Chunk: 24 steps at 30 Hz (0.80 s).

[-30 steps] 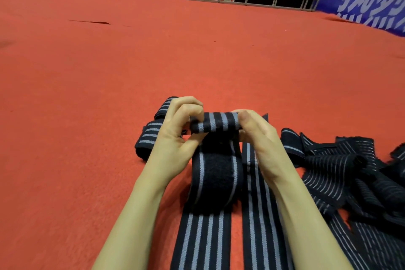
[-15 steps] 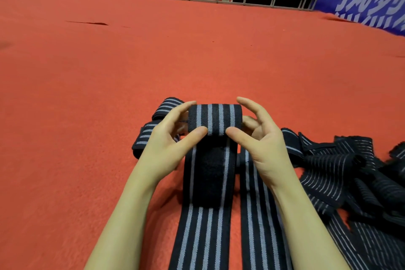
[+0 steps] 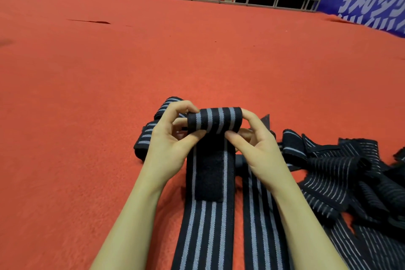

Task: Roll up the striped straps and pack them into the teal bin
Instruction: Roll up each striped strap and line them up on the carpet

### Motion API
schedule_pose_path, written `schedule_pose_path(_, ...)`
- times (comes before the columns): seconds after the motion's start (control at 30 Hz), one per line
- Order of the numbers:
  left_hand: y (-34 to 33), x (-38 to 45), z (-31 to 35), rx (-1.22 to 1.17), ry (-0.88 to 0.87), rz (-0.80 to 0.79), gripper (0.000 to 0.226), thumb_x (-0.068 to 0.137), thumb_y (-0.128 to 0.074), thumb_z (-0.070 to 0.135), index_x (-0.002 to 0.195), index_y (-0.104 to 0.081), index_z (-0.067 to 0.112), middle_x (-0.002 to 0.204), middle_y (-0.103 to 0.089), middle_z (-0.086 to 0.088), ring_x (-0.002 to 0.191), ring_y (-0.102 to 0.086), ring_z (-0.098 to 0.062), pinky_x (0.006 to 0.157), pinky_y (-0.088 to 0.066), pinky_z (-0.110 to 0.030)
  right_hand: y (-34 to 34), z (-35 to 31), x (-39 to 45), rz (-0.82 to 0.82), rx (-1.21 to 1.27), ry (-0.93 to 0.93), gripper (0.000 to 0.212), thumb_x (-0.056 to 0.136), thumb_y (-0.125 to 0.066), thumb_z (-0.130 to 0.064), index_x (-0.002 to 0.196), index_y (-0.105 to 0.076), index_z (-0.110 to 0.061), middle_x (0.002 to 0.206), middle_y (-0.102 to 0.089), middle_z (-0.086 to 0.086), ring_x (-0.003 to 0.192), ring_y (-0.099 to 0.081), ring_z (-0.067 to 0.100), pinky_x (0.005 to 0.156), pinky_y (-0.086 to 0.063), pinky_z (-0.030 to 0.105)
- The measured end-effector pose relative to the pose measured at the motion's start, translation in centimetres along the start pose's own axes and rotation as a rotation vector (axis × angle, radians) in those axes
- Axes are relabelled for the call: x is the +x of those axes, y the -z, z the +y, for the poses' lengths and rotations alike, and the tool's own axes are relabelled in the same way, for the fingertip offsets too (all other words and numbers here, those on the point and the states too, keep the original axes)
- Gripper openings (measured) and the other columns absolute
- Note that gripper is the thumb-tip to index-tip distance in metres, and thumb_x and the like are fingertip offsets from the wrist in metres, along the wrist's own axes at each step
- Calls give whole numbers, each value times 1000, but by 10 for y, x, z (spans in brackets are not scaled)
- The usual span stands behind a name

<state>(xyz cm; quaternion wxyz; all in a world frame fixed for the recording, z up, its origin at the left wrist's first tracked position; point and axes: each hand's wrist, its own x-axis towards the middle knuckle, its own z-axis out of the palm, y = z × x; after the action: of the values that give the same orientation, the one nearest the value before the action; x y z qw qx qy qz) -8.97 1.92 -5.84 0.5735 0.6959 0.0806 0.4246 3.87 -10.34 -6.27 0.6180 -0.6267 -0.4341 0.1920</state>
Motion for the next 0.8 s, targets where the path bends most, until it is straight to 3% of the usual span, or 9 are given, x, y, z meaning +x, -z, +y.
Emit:
schedule_pose_path(0.07,2,0,-2,-10,-20,-9,34,79,-66,-13,94,-54,15,91,-62,15,83,-59,0,72,-46,-14,1,-4,0,-38,-8,-26,30,91,-60,-43,119,-58,-34,91,-72,2,85,-68,16,86,-53,39)
schedule_pose_path(0.17,6,1,-6,-7,-59,-54,28,76,-65,-10,88,-52,12,103,-58,-1,92,-57,-6,75,-45,-16,2,-11,2,-42,55,-55,40,91,-46,-60,105,-65,-28,90,-71,-9,83,-66,5,71,-51,20)
schedule_pose_path(0.33,9,-1,-9,15,-56,-104,42,72,-58,-12,83,-58,28,121,-55,-5,107,-57,-11,79,-44,-15,4,-7,1,-53,147,-134,26,84,-67,-41,103,-70,-23,94,-71,-3,87,-68,14,82,-53,34)
schedule_pose_path(0.4,11,-3,-9,-25,0,-139,32,70,-54,-4,85,-57,25,125,-53,-7,103,-56,-10,77,-43,-14,7,-4,1,-59,149,-139,29,78,-70,-39,104,-70,-28,92,-71,-2,92,-68,19,90,-52,40)
schedule_pose_path(0.47,12,-3,-8,-54,72,-152,17,72,-57,17,88,-58,22,126,-54,-7,100,-57,-11,80,-43,-18,9,-3,1,-59,131,-127,30,76,-71,-35,105,-70,-32,90,-71,-2,95,-67,21,91,-50,36)
schedule_pose_path(0.53,12,-4,-8,-45,134,-117,21,77,-65,25,96,-57,18,120,-58,-4,92,-62,-8,80,-47,-20,11,-2,0,-58,152,-115,34,75,-71,-27,109,-68,-32,92,-72,1,95,-67,20,86,-49,28)
schedule_pose_path(0.6,7,-5,-7,-17,200,-85,31,81,-69,21,109,-55,18,111,-61,-2,86,-65,-6,76,-50,-20,13,-1,-1,-48,178,-102,43,74,-72,-21,116,-65,-30,99,-72,6,97,-68,21,84,-52,29)
schedule_pose_path(0.7,3,-3,-6,-10,294,-44,46,83,-70,14,126,-52,21,107,-65,6,87,-66,3,75,-51,-18,15,2,0,-3,226,-122,57,72,-73,-13,126,-57,-19,113,-69,12,105,-66,28,96,-51,42)
schedule_pose_path(0.8,2,-2,-10,6,311,-79,45,82,-69,9,124,-56,20,114,-67,7,97,-66,-2,83,-48,-16,20,6,0,8,188,-119,58,72,-74,-8,128,-56,-10,120,-67,7,113,-63,20,101,-48,40)
